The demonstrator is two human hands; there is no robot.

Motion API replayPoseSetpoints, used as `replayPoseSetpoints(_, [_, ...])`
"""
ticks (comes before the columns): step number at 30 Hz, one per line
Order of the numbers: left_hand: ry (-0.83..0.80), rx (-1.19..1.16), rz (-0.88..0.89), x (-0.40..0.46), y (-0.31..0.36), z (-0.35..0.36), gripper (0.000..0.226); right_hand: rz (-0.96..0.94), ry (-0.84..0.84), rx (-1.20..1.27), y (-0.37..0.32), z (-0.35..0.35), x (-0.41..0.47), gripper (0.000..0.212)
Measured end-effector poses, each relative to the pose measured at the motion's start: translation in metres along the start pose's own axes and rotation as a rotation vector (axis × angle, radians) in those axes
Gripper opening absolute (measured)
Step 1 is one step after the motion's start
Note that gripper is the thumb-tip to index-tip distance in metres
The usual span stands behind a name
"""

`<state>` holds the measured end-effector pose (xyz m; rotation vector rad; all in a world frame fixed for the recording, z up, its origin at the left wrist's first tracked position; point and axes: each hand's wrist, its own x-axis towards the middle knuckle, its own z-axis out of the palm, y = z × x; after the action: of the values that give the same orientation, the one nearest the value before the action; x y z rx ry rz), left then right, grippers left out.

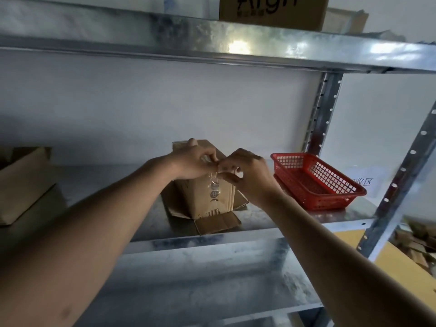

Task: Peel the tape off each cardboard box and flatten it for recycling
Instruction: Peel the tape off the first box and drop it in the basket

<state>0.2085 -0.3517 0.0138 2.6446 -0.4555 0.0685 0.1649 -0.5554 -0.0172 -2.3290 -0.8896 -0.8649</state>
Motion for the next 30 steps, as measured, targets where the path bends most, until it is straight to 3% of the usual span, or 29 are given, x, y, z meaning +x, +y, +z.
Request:
replayPoseSetpoints(2, [0.014,0.023,0.009,-0.001,-0.002,0.004,0.030,0.026,0.067,0.035,0.000,0.001,0.002,0.008])
replayPoseSetpoints(4, [0.036,0.007,0.036,-0.003,-0.003,0.006,0.021,0.237,0.139,0.158,0.003,0.003,0.005,0.013])
replayPoseSetpoints(7, [0.014,-0.028,0.076,-0.006,-0.005,0.005,0.010,0.661,0.284,0.718,0.014,-0.002,0.004,0.019])
replayPoseSetpoints(10, [-0.033,-0.036,0.086,-0.006,-0.002,0.003,0.013,0.802,0.288,0.969,0.023,-0.009,-0.001,0.010])
replayPoseSetpoints(14, [-0.108,0.075,0.072,-0.003,0.004,0.001,0.045,0.717,0.282,0.659,0.025,-0.001,-0.003,0.012])
replayPoseSetpoints(17, [-0.077,0.132,0.049,0.000,0.002,0.005,0.047,0.641,0.245,0.423,0.021,0.010,0.001,0.017])
replayPoseSetpoints(20, [-0.052,0.119,0.063,0.000,-0.003,0.009,0.045,0.656,0.091,0.326,0.019,0.016,0.006,0.028])
replayPoseSetpoints(24, [-0.042,0.135,0.079,0.000,-0.006,0.010,0.040,0.727,0.045,0.667,0.023,0.021,0.004,0.041])
replayPoseSetpoints(26, [-0.048,0.175,0.112,-0.001,-0.008,0.010,0.053,0.800,0.045,0.819,0.027,0.018,0.002,0.030])
replayPoseSetpoints(30, [-0.018,0.210,0.155,-0.001,-0.012,0.012,0.073,0.770,0.101,0.883,0.034,0.010,-0.008,0.014])
